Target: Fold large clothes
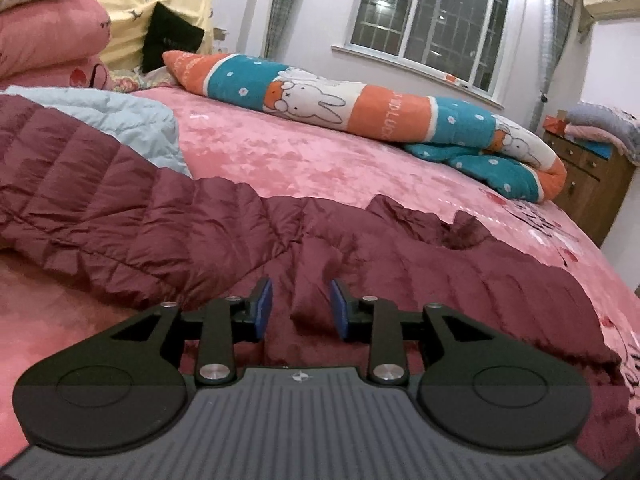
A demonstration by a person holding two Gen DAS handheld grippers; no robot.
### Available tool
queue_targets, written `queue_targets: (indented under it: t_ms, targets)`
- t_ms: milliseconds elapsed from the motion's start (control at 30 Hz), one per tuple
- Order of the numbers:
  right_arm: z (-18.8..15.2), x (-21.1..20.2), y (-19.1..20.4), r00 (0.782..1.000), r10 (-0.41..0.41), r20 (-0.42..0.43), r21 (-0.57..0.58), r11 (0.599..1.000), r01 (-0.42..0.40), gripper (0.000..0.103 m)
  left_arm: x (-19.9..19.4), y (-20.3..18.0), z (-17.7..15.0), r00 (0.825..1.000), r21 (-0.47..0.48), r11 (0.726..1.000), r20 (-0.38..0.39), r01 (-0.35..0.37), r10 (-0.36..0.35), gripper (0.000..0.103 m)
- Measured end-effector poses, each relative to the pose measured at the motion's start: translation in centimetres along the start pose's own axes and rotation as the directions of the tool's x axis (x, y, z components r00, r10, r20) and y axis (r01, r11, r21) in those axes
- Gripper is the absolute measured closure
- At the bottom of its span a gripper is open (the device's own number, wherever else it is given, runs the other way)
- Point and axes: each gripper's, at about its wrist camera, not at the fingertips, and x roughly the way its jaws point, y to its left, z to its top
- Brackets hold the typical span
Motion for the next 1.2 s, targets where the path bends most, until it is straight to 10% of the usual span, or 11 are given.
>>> queue_targets:
  t_ms: [1200]
  targets:
    - [-2.4,-10.0,-4.9,1.0,0.023,0.004,0.125,0.992,-0.023,0.039,-10.6,-2.9,-3.1,0.991,0.171,0.977,0.014,0.128,-0.132,0.057]
